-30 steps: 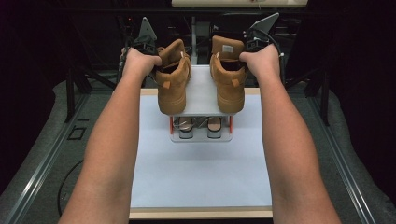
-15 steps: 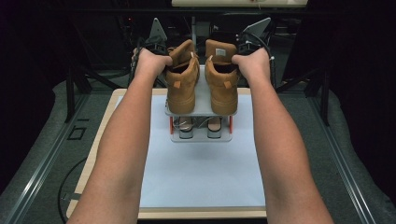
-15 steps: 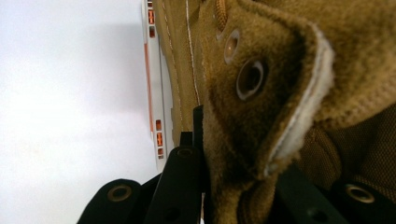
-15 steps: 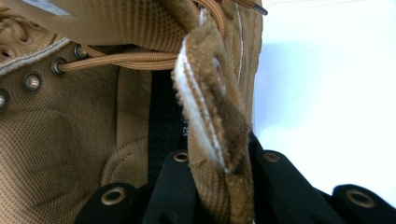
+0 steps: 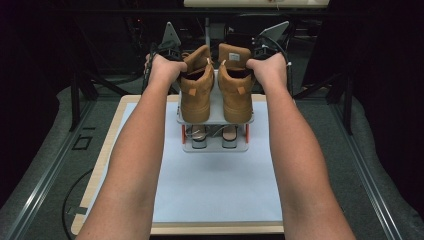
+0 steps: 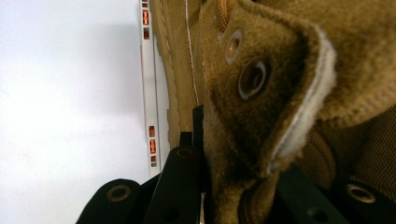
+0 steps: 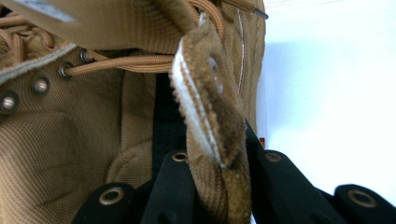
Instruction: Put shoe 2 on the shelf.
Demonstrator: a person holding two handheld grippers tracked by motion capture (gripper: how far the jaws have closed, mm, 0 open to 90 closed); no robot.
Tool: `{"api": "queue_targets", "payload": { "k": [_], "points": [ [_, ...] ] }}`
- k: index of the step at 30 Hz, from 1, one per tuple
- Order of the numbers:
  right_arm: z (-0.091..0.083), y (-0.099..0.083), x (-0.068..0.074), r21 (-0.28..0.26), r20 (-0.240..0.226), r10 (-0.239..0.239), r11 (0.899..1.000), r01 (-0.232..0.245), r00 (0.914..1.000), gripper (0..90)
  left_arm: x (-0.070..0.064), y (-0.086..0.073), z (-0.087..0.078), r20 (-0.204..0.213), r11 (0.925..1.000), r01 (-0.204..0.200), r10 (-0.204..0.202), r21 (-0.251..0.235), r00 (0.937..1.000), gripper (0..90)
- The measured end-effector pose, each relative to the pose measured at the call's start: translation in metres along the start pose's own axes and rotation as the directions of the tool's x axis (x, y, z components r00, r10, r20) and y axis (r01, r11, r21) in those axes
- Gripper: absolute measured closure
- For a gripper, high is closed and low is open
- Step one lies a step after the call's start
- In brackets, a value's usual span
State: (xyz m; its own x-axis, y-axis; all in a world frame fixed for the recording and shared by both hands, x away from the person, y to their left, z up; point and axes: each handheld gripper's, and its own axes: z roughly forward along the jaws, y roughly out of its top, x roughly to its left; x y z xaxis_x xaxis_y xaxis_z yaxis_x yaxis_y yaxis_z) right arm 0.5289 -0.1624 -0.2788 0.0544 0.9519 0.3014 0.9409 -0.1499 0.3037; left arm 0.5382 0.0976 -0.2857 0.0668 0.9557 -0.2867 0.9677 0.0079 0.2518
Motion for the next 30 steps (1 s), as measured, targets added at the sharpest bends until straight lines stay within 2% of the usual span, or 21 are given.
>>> {"api": "queue_targets", "payload": {
  "k": [1, 6, 11, 14, 19, 20, 23, 25, 30],
  "points": [
    [0.0001, -0.0002, -0.0006, -0.002, -0.003, 0.004, 1.0, -0.004, 1.0, 82.8, 0.0009, -0.0007, 0.0011, 0.006, 1.0, 0.002, -0.002, -0.003, 1.0, 85.0],
    [0.0008, -0.0006, 0.001, 0.005, 0.003, -0.002, 1.0, 0.002, 1.0, 82.3, -0.0058, -0.0017, 0.0031, -0.026, 0.9996, -0.028, 0.027, -0.005, 0.9993, 84.4],
    [0.0016, -0.0018, 0.0034, 0.005, 0.019, -0.03, 1.0, 0.03, 0.9994, 80.6, -0.005, -0.0016, 0.0034, -0.019, 0.9997, -0.025, 0.025, -0.004, 0.9995, 83.8],
    [0.0016, -0.0017, 0.0055, 0.011, 0.033, -0.058, 0.998, 0.058, 0.9978, 78.6, -0.0065, -0.0011, 0.0032, -0.027, 0.9991, -0.042, 0.042, 0.0, 0.9988, 82.4],
    [0.0011, -0.0018, 0.0036, 0.003, 0.022, -0.077, 0.997, 0.077, 0.9968, 75.3, -0.0056, -0.0008, 0.0029, -0.023, 0.9988, -0.048, 0.049, 0.003, 0.9986, 80.8],
    [0.0011, -0.0019, 0.0038, 0.001, 0.022, -0.083, 0.997, 0.083, 0.9963, 74.8, -0.0068, -0.0012, 0.0029, -0.032, 0.9986, -0.053, 0.053, 0.001, 0.9981, 80.5],
    [0.0005, -0.0026, 0.0052, -0.001, 0.039, -0.101, 0.995, 0.101, 0.9942, 73.5, -0.008, -0.0013, 0.0023, -0.034, 0.9982, -0.06, 0.061, 0.004, 0.9976, 77.8],
    [-0.0024, -0.0029, 0.008, -0.007, 0.035, -0.105, 0.994, 0.106, 0.9938, 69.5, -0.0076, -0.0014, 0.0008, -0.035, 0.9973, -0.073, 0.073, -0.007, 0.9967, 75.5],
    [-0.0062, -0.0026, 0.0072, -0.025, 0.023, -0.108, 0.994, 0.108, 0.9939, 61.6, -0.0071, -0.0021, -0.0018, -0.016, 0.9969, -0.075, 0.074, -0.026, 0.9971, 68.2]
  ]
}}
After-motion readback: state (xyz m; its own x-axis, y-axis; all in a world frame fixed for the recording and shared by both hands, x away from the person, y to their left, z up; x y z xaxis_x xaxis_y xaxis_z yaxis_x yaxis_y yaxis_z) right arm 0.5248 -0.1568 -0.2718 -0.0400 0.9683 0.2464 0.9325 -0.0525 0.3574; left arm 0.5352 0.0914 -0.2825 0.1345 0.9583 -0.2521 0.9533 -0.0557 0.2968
